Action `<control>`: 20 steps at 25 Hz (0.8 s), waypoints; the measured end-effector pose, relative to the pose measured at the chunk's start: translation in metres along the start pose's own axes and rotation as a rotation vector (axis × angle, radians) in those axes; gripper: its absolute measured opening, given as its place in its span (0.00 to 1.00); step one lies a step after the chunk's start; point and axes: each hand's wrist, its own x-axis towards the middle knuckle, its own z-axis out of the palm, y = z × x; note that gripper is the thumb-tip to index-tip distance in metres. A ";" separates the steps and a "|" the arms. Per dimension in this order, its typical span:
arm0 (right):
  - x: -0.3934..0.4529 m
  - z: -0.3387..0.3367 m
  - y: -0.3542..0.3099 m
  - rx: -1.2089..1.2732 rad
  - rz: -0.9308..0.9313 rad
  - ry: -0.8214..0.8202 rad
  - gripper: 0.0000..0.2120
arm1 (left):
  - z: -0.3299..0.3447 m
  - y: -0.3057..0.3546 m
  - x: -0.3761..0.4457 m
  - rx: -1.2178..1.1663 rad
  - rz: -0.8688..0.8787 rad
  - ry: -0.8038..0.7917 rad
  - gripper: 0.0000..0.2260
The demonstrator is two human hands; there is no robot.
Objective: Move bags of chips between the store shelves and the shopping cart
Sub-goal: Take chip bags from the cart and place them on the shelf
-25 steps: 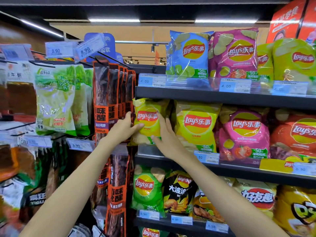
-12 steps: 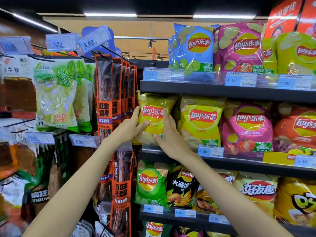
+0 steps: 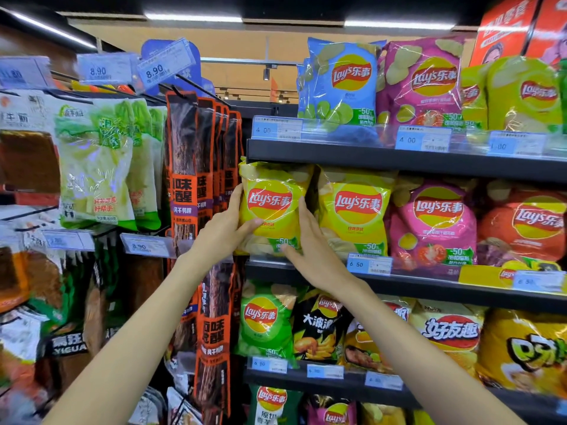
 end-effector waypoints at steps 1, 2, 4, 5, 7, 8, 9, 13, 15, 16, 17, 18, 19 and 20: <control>-0.002 -0.003 0.001 0.014 -0.003 0.002 0.43 | 0.000 0.001 -0.003 0.009 0.023 0.029 0.36; -0.005 -0.006 0.004 0.028 -0.008 0.008 0.42 | 0.000 0.002 -0.006 0.018 0.048 0.059 0.36; -0.014 -0.011 0.010 0.018 -0.027 0.019 0.39 | 0.003 0.001 -0.011 0.055 0.088 0.121 0.37; -0.020 -0.012 0.013 0.005 -0.044 0.018 0.37 | 0.006 0.000 -0.014 0.084 0.099 0.155 0.37; -0.033 -0.015 0.018 0.007 -0.081 0.012 0.34 | 0.014 -0.002 -0.021 0.123 0.106 0.212 0.37; -0.041 -0.017 0.020 0.025 -0.094 0.010 0.31 | 0.019 -0.003 -0.024 0.126 0.113 0.237 0.36; -0.048 -0.019 0.025 0.040 -0.102 0.011 0.29 | 0.022 -0.003 -0.028 0.135 0.134 0.270 0.35; -0.080 -0.012 0.055 0.022 -0.100 -0.009 0.20 | 0.030 -0.001 -0.046 0.171 0.213 0.392 0.32; -0.093 0.001 0.066 -0.055 -0.170 0.026 0.15 | 0.036 0.005 -0.066 0.150 0.251 0.443 0.29; -0.097 0.009 0.070 -0.096 -0.218 0.063 0.14 | 0.041 0.007 -0.078 0.146 0.281 0.473 0.27; -0.101 0.018 0.074 -0.123 -0.244 0.085 0.13 | 0.048 0.006 -0.091 0.144 0.311 0.487 0.23; -0.104 0.029 0.079 -0.140 -0.242 0.075 0.13 | 0.057 0.002 -0.105 0.134 0.329 0.476 0.19; -0.108 0.041 0.086 -0.152 -0.216 0.041 0.12 | 0.068 -0.005 -0.118 0.114 0.329 0.436 0.16; -0.111 0.057 0.095 -0.140 -0.163 -0.012 0.13 | 0.080 -0.014 -0.132 0.084 0.310 0.371 0.14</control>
